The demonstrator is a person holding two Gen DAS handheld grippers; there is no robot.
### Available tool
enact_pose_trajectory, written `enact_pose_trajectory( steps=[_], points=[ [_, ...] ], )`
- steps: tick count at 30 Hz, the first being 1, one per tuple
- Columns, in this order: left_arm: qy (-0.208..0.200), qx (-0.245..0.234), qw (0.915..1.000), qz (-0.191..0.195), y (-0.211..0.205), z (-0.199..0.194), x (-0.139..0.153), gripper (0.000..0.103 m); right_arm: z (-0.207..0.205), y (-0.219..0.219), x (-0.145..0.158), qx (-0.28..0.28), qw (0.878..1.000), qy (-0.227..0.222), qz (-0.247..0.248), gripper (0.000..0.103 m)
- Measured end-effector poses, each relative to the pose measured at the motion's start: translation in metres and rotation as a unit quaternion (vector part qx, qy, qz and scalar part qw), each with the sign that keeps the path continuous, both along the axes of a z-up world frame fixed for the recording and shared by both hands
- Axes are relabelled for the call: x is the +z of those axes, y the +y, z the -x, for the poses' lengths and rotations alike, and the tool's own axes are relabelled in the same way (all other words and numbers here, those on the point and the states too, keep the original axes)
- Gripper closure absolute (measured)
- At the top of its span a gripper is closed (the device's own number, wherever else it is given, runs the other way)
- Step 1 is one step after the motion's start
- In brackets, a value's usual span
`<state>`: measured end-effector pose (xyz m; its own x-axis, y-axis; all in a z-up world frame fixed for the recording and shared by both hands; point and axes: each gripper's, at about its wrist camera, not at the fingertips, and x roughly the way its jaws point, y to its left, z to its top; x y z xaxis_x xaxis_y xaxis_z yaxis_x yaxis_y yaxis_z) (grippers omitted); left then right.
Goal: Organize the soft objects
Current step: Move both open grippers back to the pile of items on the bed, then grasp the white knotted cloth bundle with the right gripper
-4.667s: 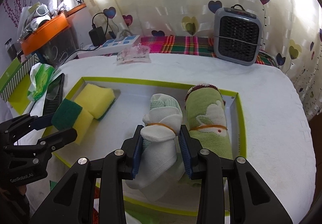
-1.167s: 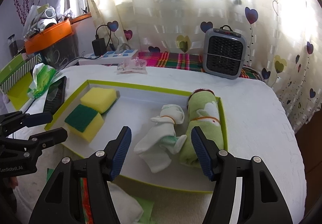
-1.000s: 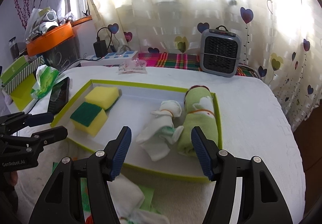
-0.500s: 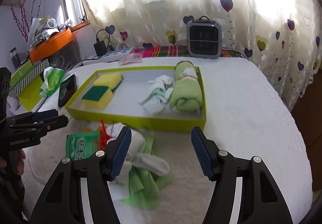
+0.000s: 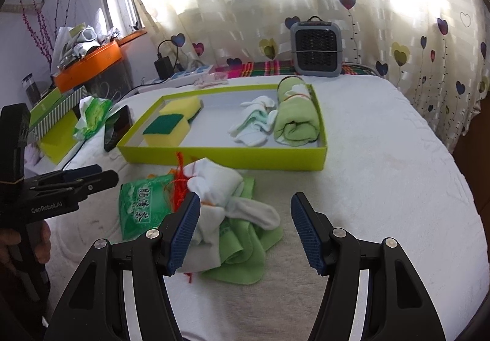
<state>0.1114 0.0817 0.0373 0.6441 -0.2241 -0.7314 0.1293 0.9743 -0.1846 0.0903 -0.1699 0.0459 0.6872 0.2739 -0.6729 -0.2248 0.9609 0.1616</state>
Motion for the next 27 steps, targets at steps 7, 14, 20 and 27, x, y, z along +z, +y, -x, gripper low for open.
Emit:
enact_pose_trajectory(
  steps=[7,14,20,27],
  points=[
    [0.006,-0.002,0.9999,0.012,0.002,0.001,-0.003,0.040,0.000,0.010,-0.003,0.016,1.000,0.005,-0.002,0.042],
    [0.012,-0.007,0.9996,0.023,0.004,0.001,-0.005,0.040,-0.009,0.013,-0.012,0.015,1.000,0.025,-0.011,0.051],
    [0.015,-0.019,0.9994,0.024,0.000,0.001,-0.006,0.040,-0.012,0.016,-0.017,0.022,0.999,0.037,-0.009,0.052],
    [0.019,-0.022,0.9994,0.018,-0.005,0.001,-0.007,0.040,-0.009,0.025,-0.017,0.031,0.999,0.027,0.024,0.052]
  ],
)
